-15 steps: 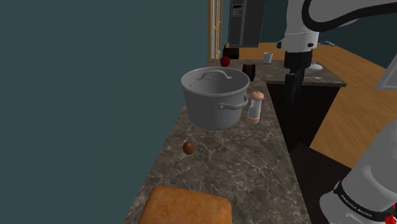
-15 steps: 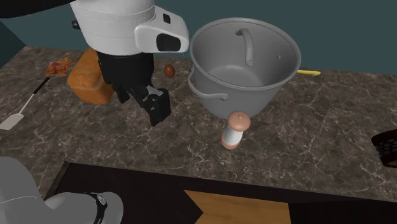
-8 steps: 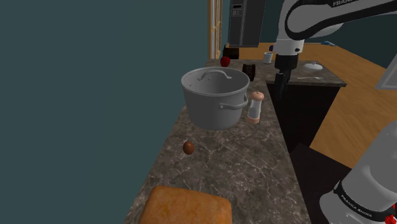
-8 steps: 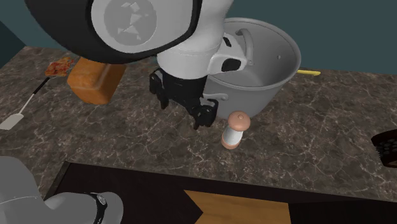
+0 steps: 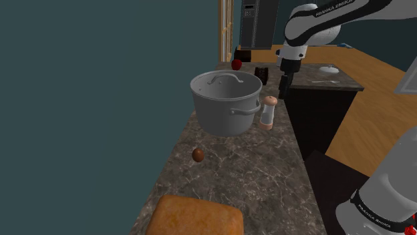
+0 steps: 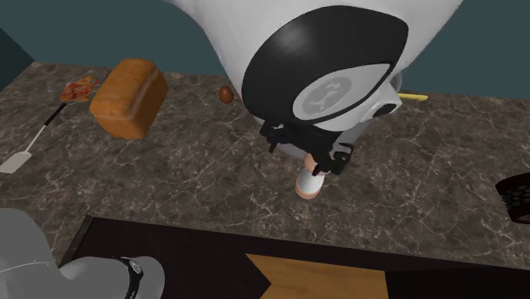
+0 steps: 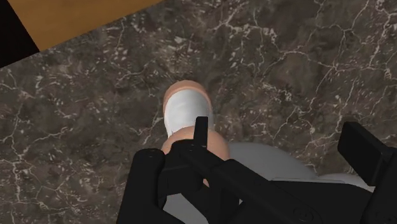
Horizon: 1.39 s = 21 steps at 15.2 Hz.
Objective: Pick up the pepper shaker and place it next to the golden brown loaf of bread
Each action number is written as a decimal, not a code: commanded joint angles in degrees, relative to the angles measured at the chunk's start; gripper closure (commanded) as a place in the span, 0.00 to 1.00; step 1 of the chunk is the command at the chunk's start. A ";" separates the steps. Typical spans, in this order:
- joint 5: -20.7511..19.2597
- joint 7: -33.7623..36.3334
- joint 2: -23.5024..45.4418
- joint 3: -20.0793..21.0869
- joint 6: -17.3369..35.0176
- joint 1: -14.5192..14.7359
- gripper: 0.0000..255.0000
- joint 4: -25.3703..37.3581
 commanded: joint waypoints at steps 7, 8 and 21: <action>6.67 -10.33 12.70 -3.44 5.38 -0.29 0.00 7.58; 6.82 -10.43 12.93 -3.40 6.13 -0.25 0.00 7.05; 7.65 -10.98 14.18 -3.21 9.53 -0.05 1.00 4.78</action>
